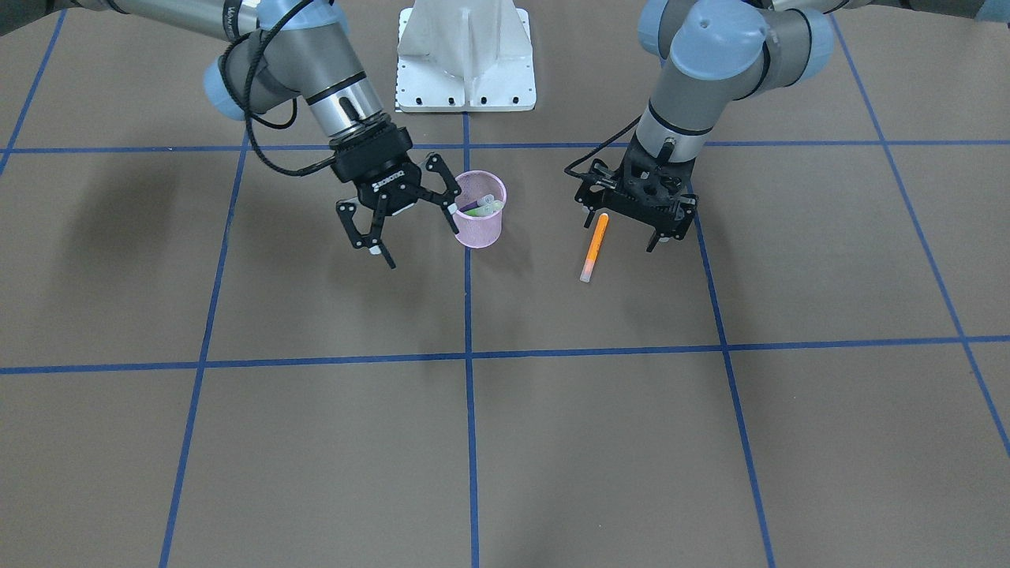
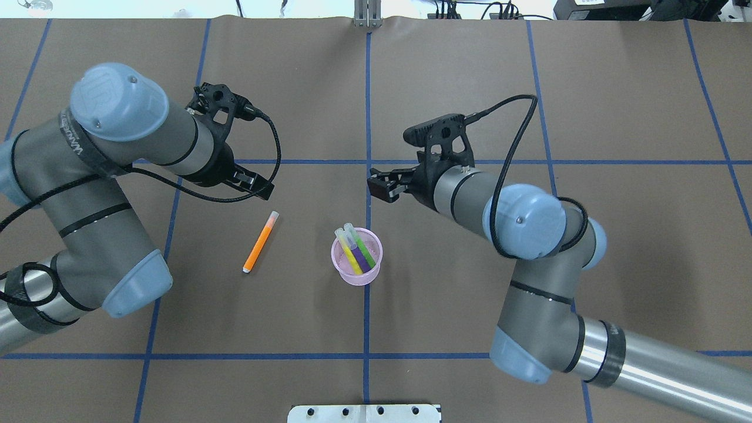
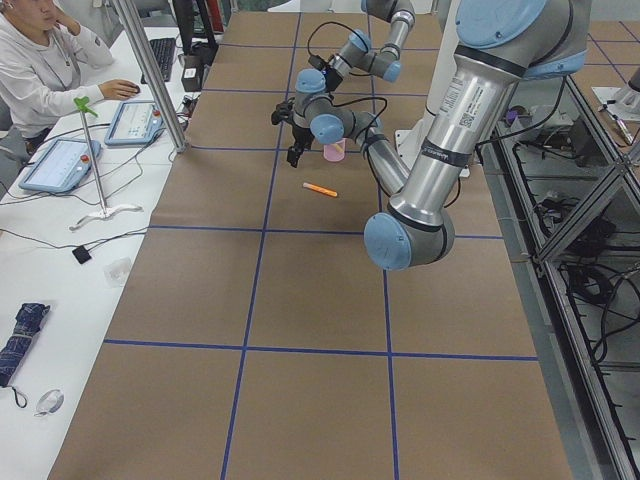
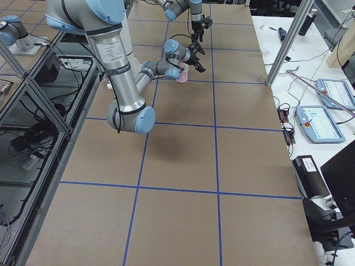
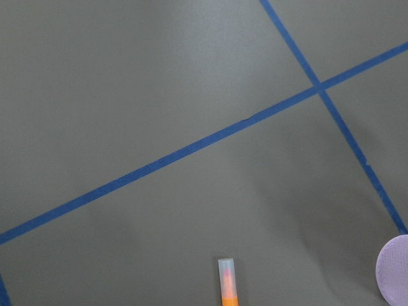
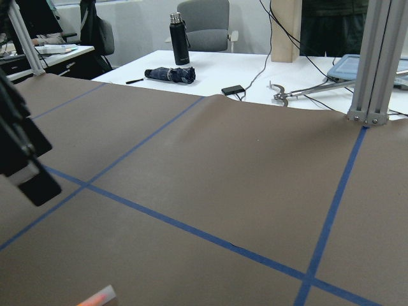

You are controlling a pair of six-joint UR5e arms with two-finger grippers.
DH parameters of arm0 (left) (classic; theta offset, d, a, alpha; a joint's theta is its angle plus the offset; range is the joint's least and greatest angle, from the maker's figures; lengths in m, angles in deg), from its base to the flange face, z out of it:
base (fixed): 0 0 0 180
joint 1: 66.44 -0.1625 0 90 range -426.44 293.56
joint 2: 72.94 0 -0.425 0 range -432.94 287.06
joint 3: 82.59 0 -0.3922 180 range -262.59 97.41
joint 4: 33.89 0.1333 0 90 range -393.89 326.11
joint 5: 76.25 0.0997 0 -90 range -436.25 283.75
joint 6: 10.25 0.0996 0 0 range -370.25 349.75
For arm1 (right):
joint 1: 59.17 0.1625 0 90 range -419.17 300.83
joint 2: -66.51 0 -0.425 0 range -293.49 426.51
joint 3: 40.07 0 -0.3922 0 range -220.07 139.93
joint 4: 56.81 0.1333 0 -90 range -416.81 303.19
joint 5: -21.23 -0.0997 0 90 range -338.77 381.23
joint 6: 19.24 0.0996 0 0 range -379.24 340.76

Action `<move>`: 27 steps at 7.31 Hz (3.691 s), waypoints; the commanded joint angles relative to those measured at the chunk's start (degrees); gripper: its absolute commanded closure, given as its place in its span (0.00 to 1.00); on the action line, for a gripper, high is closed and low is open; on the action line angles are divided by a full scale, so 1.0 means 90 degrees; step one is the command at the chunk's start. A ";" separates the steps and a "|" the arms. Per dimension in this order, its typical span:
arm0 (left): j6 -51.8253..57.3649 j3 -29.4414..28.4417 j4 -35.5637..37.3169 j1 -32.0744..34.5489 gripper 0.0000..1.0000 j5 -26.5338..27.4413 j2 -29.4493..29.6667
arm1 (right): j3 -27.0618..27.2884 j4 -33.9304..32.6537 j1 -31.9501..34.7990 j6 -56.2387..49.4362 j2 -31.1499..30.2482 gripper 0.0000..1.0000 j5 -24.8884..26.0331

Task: Collect pens into pen holder
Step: 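Release the purple marker, withdraw right gripper while left gripper nears orange marker, then grasp the orange marker with the left gripper and lift it, then carry the orange marker with the left gripper into the pink cup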

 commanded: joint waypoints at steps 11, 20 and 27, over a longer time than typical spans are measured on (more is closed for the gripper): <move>-0.0662 -0.1319 -0.1460 -0.0925 0.56 0.0464 -0.0022 | 0.0145 -0.2950 0.3991 -0.2949 -0.1436 0.01 -0.4423; -0.0389 -0.0084 -0.1654 -0.0769 1.00 0.0473 -0.0052 | 0.0136 -0.2959 0.4137 -0.3123 -0.1427 0.00 -0.4423; 0.0422 -0.1529 -0.8075 -0.0964 1.00 0.1215 0.0075 | -0.0284 -0.2950 0.4675 -0.3974 -0.1437 0.00 -0.4696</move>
